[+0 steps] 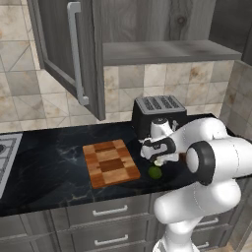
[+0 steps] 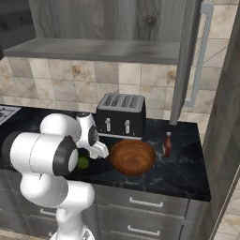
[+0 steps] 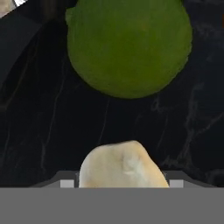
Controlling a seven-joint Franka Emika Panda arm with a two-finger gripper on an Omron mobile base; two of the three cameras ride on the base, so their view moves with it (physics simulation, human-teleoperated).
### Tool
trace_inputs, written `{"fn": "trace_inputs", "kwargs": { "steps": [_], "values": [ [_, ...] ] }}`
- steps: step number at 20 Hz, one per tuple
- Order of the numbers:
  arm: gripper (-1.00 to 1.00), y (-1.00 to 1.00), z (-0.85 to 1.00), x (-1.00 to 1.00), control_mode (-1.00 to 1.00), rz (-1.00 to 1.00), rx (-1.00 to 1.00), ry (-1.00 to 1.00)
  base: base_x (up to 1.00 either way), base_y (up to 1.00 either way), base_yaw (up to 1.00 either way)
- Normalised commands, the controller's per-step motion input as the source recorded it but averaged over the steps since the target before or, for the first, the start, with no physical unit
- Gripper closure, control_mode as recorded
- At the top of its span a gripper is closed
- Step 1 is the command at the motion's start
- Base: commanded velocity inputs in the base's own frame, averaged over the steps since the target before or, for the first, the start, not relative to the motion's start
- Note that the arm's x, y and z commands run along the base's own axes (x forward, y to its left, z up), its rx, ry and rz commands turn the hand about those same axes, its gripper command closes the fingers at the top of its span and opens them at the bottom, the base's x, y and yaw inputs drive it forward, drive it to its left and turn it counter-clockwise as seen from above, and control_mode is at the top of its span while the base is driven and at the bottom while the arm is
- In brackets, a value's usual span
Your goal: Open the cabinet. Place the bowl and condiment on the counter. Then place the lime and garlic on the cutting board.
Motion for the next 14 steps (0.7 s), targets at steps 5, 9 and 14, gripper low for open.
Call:
{"fn": "trace_inputs", "kwargs": {
  "steps": [5, 9, 14],
  "values": [
    [1.0, 0.15, 0.67, -0.35, -1.0, 0.12, -0.01, 0.0, 0.0, 0.0, 0.0],
    [1.0, 0.15, 0.81, -0.07, -1.0, 0.23, -0.04, 0.01, 0.0, 0.0, 0.0],
    [1.0, 0.41, 0.6, -0.04, -1.0, 0.28, -0.01, 0.02, 0.0, 0.0, 0.0]
  ]
}}
